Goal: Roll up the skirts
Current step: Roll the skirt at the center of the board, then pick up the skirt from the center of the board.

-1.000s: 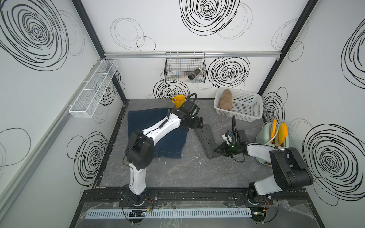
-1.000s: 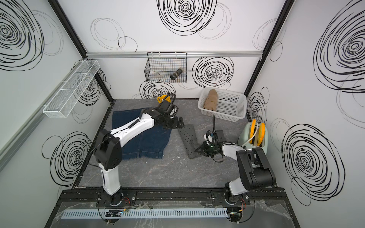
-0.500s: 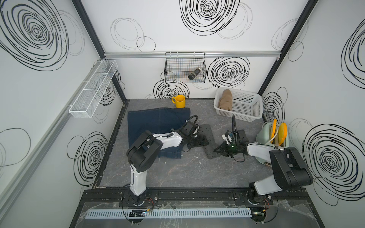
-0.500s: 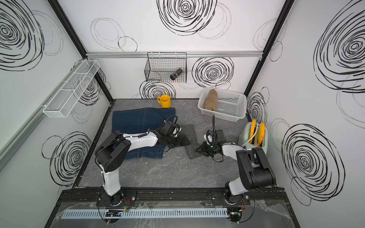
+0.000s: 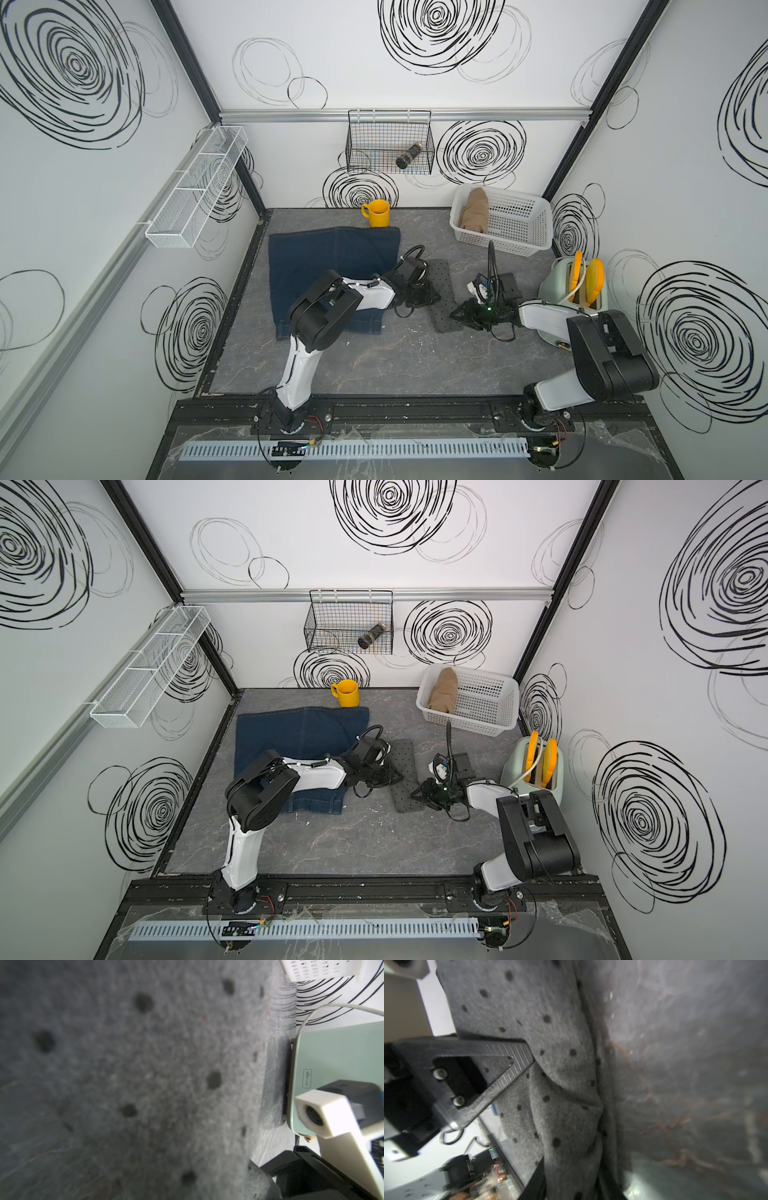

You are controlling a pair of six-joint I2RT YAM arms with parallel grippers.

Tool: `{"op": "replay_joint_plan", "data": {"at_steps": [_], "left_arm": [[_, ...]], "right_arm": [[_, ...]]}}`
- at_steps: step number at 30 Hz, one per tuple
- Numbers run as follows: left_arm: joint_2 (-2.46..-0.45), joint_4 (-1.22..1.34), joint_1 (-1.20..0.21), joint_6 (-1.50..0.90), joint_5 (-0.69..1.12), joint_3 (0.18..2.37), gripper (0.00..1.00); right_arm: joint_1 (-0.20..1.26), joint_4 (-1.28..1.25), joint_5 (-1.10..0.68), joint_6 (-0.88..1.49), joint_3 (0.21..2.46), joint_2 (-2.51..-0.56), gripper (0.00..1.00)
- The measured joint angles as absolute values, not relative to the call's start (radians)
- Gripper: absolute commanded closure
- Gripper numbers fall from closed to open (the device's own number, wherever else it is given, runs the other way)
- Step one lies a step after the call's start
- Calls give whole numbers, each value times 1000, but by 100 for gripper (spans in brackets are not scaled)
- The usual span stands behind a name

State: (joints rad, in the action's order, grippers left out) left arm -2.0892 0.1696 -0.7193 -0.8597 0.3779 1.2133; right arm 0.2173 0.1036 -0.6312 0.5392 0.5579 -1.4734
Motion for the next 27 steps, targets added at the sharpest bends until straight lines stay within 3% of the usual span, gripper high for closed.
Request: {"op": "replay_joint_plan", "data": {"at_steps": [3,6,11,23,27], "left_arm": [[-2089,174,-719,-848,376,1211,85],[-2089,170,-722,-823,368,1213,83],[-2083,137,-738,-776,341,1226,81],[-2032,105,-769,-725,360,1171,74],[-2016,140,-770,-733,427,1125,75]], "right_arm": [[201,146,-559,547,546,-1402,17],[171,184,-492,559,540,-1308,5],[152,130,-474,553,548,-1290,3],[177,-49,-670,510,669,-1595,1],[189,-104,-704,505,674,-1634,7]]}}
